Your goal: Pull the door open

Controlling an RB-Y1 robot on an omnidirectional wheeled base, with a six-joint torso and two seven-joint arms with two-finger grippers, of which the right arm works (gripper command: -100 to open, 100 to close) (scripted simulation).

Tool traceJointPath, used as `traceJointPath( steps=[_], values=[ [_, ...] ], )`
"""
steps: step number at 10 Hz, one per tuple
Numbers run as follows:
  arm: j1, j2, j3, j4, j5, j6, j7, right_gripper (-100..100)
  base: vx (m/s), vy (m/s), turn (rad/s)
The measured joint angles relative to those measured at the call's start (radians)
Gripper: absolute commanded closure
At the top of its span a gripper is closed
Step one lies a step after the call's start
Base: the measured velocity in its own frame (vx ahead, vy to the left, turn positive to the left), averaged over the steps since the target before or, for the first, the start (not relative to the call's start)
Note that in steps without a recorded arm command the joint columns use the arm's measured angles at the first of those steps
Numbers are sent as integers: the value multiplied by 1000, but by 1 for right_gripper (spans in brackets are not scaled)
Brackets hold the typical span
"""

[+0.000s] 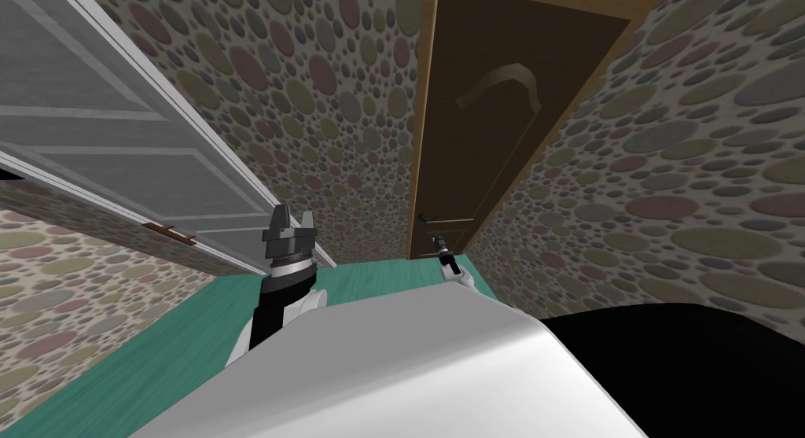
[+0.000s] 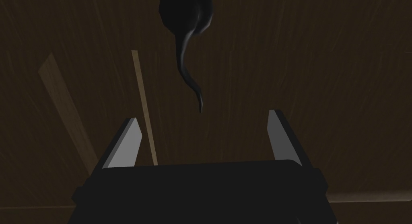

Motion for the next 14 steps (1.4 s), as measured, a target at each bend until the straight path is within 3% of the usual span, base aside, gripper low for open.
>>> traceJointPath(
  steps=[5,6,9,11,13,14],
  values=[
    [-24,-13,3,59,-7,-6,-4,-100,100,-1,46],
    [-9,-25,-4,53,-12,-8,-11,-100,205,31,139],
    [-7,-64,-29,100,-27,-37,-42,-100,199,53,182],
    [4,-100,-47,147,-40,-76,-71,-100,209,17,159],
    [20,-124,-65,157,-51,-92,-92,-100,150,-9,64],
    [20,-125,-66,157,-51,-92,-92,100,-11,2,-16]
  ],
)
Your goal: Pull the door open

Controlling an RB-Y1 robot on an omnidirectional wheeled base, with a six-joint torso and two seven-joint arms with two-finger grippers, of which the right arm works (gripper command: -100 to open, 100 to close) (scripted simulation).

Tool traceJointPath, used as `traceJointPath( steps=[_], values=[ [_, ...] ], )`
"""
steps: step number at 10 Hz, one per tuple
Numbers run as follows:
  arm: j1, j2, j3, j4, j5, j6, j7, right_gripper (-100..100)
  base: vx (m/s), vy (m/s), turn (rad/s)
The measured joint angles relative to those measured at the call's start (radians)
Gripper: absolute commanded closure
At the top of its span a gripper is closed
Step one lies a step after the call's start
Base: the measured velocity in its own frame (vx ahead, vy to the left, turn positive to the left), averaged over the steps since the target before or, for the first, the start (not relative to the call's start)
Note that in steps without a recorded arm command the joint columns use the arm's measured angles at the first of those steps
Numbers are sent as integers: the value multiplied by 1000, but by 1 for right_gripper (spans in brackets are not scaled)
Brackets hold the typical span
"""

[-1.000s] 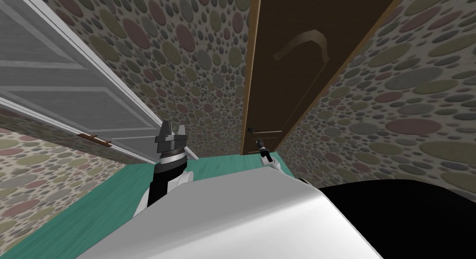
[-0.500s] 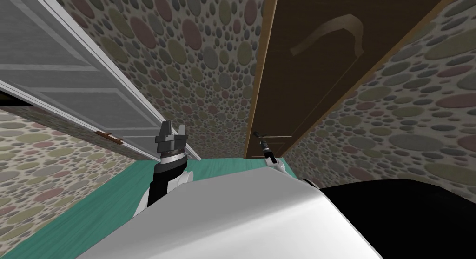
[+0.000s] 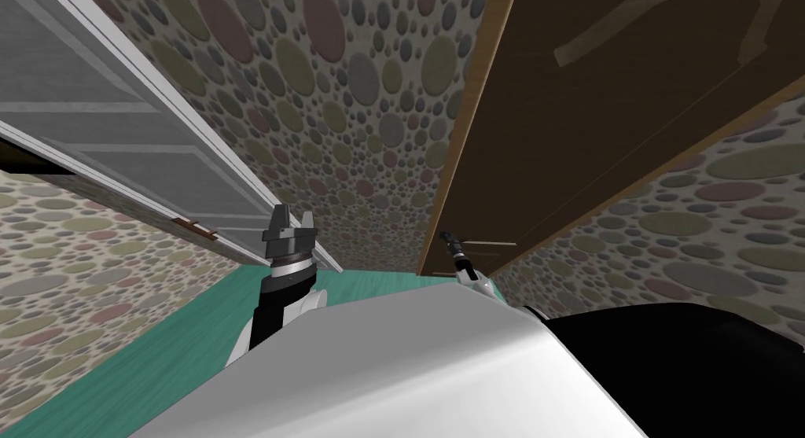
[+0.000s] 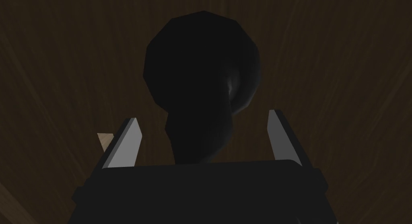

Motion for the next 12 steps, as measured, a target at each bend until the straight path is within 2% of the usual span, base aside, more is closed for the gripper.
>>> traceJointPath(
  steps=[6,9,12],
  values=[
    [0,2,1,1,0,2,0,100,-34,-5,19],
    [14,-21,22,-10,5,-16,-27,100,-191,-63,125],
    [45,-47,56,-17,16,-47,-63,100,-206,-57,137]
  ],
)
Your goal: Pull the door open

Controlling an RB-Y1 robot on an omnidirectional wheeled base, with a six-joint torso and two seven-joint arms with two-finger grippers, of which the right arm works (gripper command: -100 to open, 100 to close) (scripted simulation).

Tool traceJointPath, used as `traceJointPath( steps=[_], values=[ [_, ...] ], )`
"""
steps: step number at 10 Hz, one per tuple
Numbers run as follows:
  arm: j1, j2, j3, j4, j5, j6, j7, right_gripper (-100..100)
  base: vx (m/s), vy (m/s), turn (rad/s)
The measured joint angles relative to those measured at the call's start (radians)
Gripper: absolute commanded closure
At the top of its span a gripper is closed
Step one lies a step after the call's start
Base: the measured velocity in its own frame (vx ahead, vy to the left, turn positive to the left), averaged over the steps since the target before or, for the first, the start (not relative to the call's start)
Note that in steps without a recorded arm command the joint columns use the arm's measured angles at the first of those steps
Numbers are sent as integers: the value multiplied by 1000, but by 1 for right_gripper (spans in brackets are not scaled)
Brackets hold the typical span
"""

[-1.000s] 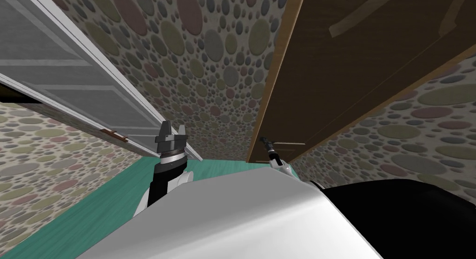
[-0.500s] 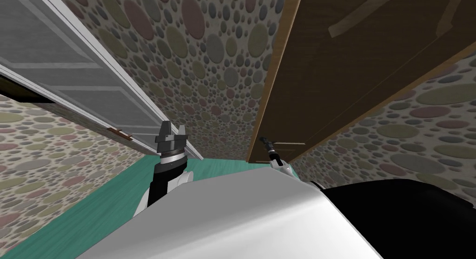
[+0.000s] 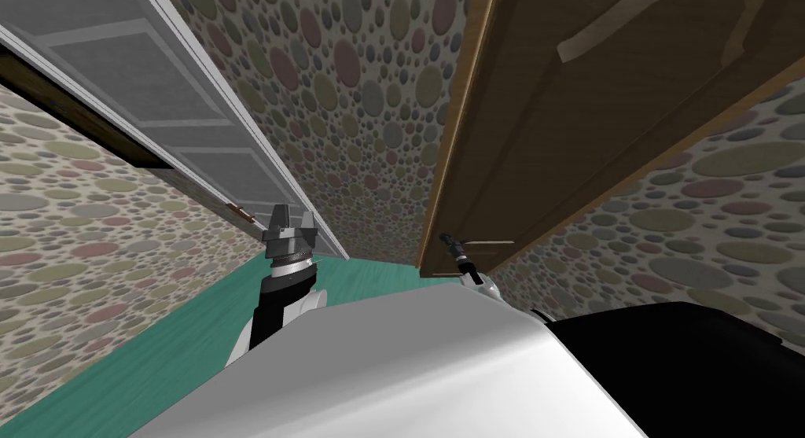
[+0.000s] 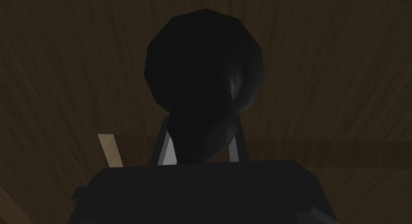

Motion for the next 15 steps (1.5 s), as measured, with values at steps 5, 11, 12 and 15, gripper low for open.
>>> traceJointPath(
  steps=[5,11,12,15],
  values=[
    [33,-32,41,-12,12,-35,-48,100,-166,-50,92],
    [93,-87,85,-17,18,-123,-101,100,-195,-63,127],
    [112,-101,93,-30,19,-135,-113,100,-202,-74,126],
    [125,-115,110,-10,21,-173,-131,100,-147,-55,128]
  ],
)
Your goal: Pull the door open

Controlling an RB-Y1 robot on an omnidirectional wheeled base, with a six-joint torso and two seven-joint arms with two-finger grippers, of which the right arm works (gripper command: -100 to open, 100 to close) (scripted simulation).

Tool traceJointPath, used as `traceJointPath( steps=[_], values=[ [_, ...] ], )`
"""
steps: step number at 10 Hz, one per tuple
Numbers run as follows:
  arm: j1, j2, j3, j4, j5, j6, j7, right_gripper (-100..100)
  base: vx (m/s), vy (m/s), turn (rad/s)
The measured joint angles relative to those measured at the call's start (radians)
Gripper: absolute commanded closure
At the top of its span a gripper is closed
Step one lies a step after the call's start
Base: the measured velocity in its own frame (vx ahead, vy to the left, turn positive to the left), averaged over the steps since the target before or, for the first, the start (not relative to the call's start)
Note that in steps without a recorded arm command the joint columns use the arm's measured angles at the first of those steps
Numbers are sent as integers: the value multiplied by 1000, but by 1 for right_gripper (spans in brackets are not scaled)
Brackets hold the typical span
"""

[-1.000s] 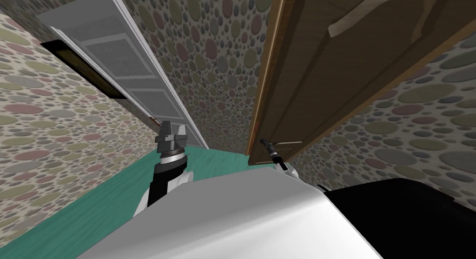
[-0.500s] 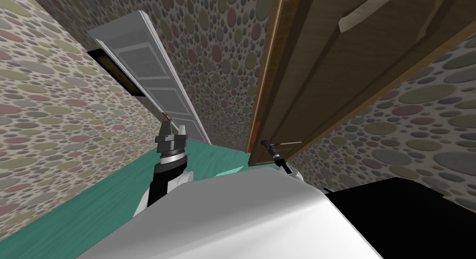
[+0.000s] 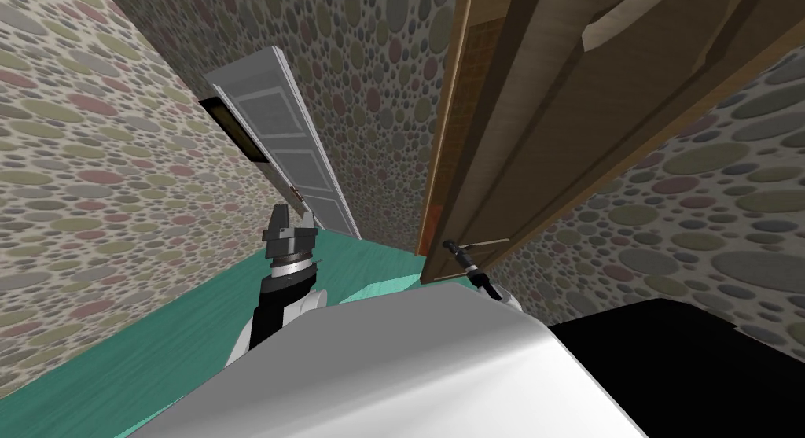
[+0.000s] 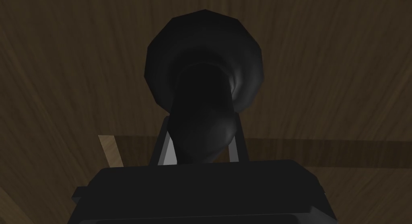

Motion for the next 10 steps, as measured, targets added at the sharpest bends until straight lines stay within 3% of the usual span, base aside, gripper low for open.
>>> traceJointPath(
  steps=[4,8,10],
  values=[
    [31,-27,20,11,1,-66,-24,100,-223,-91,173],
    [60,-52,38,38,2,-134,-45,100,-177,-54,105],
    [66,-54,41,43,1,-141,-49,100,-177,-71,196]
  ],
)
